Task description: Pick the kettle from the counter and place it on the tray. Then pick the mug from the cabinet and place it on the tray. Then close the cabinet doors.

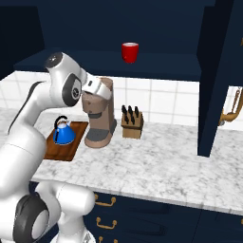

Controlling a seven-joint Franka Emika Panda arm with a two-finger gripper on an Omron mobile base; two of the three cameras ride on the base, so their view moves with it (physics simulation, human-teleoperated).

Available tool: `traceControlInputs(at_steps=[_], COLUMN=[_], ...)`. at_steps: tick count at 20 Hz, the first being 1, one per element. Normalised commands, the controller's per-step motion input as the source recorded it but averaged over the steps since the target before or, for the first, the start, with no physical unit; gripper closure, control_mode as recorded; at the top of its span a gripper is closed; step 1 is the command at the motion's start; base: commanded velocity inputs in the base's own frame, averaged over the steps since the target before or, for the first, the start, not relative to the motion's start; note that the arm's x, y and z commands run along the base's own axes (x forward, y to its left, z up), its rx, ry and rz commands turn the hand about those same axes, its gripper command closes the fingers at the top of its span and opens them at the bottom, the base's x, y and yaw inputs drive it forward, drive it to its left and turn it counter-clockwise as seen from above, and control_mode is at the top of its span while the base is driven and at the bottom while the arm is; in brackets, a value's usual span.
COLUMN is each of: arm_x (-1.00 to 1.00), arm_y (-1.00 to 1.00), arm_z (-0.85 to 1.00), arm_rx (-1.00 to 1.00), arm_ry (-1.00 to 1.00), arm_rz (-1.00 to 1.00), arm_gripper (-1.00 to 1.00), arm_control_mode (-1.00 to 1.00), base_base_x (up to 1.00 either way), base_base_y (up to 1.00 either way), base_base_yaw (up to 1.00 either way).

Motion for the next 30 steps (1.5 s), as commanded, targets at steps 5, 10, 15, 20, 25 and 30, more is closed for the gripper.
traceControlInputs(at_steps=[5, 10, 15, 20, 25, 30], arm_x=[0.31, 0.27, 0.16, 0.10, 0.02, 0.05], arm_y=[-0.20, -0.15, 0.00, -0.11, -0.16, -0.06], arm_z=[0.41, 0.16, 0.09, 0.05, 0.06, 0.19], arm_rx=[0.01, 0.00, 0.00, 0.00, 0.00, 0.00], arm_ry=[0.00, 0.00, -0.01, 0.00, 0.00, 0.00], arm_rz=[-0.03, -0.02, -0.02, -0.01, 0.00, 0.00], arm_gripper=[-1.00, -1.00, -1.00, -1.00, -1.00, -1.00], arm_control_mode=[-1.00, -1.00, -1.00, -1.00, -1.00, -1.00], base_base_x=[0.00, 0.00, 0.00, 0.00, 0.00, 0.00], base_base_y=[0.00, 0.00, 0.00, 0.00, 0.00, 0.00], base_base_yaw=[0.00, 0.00, 0.00, 0.00, 0.00, 0.00])
